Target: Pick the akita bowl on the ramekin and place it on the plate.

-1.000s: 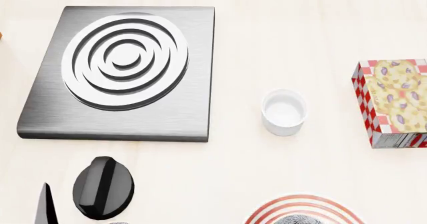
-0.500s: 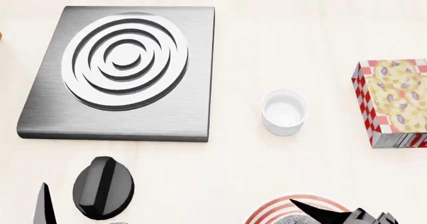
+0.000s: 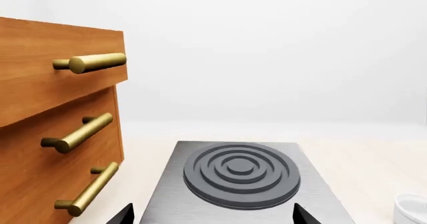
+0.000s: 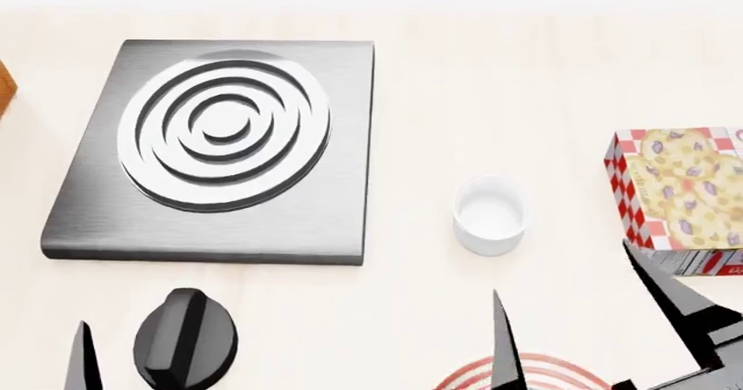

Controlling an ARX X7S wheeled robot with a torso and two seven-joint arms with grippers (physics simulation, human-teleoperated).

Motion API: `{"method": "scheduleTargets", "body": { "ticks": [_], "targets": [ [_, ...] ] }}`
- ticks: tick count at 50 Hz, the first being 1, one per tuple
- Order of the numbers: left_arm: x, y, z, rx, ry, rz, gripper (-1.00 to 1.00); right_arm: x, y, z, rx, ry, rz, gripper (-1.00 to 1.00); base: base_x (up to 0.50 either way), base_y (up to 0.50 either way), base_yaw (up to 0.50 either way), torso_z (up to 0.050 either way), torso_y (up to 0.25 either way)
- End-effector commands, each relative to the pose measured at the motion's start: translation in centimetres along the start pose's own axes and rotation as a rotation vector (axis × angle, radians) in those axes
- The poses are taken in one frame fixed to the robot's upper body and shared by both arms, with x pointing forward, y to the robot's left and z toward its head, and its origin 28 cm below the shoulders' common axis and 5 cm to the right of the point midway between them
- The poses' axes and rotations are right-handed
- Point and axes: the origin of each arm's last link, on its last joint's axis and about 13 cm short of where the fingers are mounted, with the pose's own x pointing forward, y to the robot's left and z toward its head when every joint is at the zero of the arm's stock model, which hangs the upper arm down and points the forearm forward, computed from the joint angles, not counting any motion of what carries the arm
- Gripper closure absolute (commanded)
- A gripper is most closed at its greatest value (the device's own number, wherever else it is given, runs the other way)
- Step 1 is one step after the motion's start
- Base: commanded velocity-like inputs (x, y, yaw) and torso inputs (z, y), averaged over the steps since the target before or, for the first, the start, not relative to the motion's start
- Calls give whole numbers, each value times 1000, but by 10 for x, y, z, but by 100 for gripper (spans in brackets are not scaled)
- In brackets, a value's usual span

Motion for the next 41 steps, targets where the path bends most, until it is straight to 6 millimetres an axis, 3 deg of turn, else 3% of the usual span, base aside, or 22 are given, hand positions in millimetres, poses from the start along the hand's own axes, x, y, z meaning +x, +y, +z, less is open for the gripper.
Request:
{"method": "scheduleTargets", "body": {
  "ticks": [1, 41],
  "targets": [
    [0, -1, -1, 5, 3, -6, -100, 3, -5, 0, 63, -83, -185, -100, 0, 0, 0, 0, 232],
    [0, -1, -1, -3, -1, -21, -100, -5, -15, 28, 118, -283, -325, -100, 0, 0, 0, 0, 246]
  ]
}}
